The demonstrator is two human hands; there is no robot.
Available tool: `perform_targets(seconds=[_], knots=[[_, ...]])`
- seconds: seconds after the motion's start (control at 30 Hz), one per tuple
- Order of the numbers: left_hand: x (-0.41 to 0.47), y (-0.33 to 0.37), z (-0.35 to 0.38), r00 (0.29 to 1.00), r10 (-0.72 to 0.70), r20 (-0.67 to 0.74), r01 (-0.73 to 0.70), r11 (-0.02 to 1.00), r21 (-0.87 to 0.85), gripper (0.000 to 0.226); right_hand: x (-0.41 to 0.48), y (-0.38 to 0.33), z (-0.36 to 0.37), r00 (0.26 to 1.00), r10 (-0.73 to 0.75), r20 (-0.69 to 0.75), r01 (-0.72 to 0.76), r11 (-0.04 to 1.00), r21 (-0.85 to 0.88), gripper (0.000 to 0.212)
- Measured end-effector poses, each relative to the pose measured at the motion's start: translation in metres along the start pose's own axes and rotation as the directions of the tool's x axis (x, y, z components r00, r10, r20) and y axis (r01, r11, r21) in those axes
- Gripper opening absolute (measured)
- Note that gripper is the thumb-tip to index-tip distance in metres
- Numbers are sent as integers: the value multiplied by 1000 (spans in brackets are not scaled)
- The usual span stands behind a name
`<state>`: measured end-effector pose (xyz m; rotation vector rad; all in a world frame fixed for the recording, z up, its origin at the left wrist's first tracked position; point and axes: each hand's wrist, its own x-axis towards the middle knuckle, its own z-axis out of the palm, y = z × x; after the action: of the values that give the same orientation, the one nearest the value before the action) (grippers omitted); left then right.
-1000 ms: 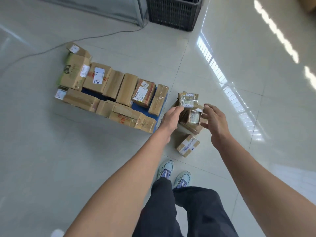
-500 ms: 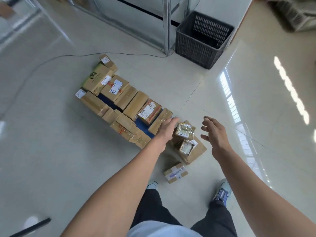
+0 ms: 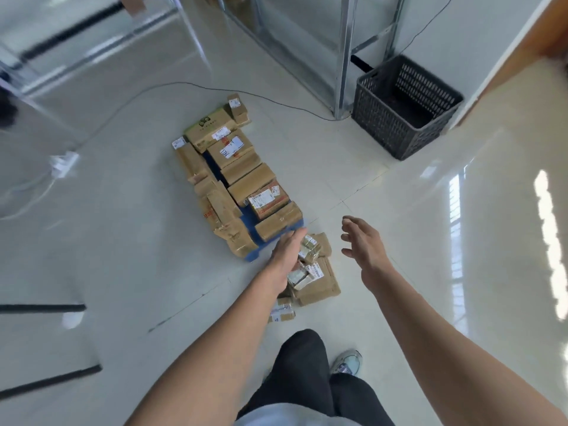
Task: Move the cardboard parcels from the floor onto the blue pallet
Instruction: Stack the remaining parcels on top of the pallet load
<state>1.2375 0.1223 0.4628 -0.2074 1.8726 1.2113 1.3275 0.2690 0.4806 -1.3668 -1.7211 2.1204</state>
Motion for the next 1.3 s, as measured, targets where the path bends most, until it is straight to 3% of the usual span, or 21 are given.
perform_targets(seconds=[0.33,0.47,0.57,1.07,1.3], knots=[[17,12,40,980,-119,-161,78,968,-241,63,50,-28,-19,981,4,192,22,991,-132,32],[46,33,54,967,-157,-200,93,950,-298,48,92,-54,-18,966,23,258,33,977,-212,29],[67,60,62,973,-153,-173,78,922,-378,34,125,-78,-18,953,36,301,52,959,-277,26],[156,198,57,905,-242,-350,0,821,-570,38,267,-188,36,845,155,512,104,892,-440,32],[245,308,63,852,-306,-425,-35,776,-629,42,390,-270,63,788,224,573,102,871,-481,16]])
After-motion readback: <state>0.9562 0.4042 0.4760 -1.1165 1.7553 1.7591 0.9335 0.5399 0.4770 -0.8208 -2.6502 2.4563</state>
